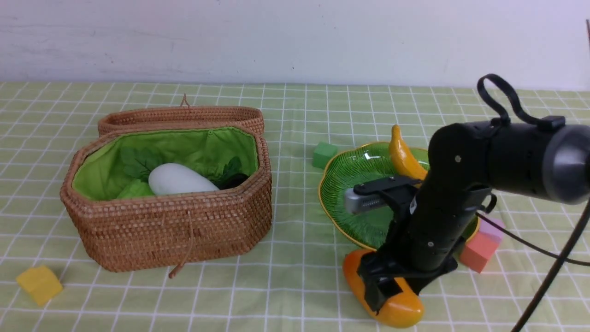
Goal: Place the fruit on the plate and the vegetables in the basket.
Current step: Use the right arm to grab a mango and put it into the right plate
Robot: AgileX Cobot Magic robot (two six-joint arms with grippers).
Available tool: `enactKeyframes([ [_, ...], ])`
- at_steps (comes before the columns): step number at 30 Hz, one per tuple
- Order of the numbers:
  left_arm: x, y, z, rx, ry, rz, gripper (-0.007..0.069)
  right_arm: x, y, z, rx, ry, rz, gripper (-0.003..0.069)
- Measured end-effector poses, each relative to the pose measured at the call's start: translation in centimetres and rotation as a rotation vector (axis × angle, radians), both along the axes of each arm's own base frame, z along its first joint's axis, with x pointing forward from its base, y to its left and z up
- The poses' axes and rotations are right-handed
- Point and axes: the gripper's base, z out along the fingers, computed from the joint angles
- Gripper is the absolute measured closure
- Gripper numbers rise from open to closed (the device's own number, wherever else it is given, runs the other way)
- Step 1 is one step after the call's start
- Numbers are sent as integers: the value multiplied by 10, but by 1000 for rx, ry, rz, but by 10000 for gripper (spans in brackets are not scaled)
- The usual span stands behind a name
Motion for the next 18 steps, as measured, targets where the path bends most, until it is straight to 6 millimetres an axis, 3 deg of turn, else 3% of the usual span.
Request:
enactKeyframes([
  [5,0,0,0,0,0,0,606,2,1,-10,-13,18,9,141],
  [10,0,0,0,0,0,0,606,-1,2,0,18,-5,86,143],
  [14,0,0,0,0,0,0,606,-6,6,45,128,-117,145,143],
  [16,0,0,0,0,0,0,606,-3,9,68,177,-197,152,143],
  [17,0,0,0,0,0,0,606,-3,9,70,181,-206,153,143],
  [18,0,0,0,0,0,0,606,6,8,88,207,-287,141,143],
])
